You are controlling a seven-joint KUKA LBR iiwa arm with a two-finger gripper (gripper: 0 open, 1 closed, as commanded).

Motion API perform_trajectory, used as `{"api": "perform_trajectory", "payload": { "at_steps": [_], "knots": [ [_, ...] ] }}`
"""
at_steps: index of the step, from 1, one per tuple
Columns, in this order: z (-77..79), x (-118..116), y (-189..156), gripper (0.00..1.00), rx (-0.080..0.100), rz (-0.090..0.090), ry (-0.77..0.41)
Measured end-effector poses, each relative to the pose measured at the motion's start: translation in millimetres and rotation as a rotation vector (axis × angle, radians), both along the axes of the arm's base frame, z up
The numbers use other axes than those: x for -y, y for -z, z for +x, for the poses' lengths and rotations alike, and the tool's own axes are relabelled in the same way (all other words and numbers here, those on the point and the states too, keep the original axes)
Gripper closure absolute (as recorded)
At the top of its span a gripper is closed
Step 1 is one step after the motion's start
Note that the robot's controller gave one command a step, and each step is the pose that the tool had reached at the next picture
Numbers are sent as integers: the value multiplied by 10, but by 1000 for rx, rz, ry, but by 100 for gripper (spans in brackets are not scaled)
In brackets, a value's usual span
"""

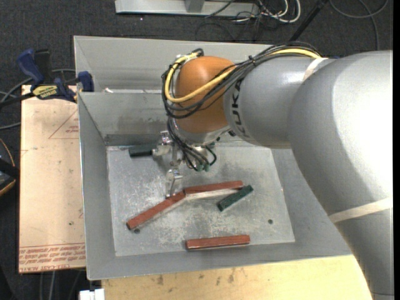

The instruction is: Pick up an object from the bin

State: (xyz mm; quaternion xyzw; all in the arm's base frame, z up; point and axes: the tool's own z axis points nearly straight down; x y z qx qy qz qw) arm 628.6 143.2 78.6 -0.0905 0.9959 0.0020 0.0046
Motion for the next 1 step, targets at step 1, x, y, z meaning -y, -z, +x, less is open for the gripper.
{"api": "perform_trajectory", "payload": {
  "at_steps": [1],
  "knots": [
    [-680,408,-43,100,14,-1,-310]
  ]
}}
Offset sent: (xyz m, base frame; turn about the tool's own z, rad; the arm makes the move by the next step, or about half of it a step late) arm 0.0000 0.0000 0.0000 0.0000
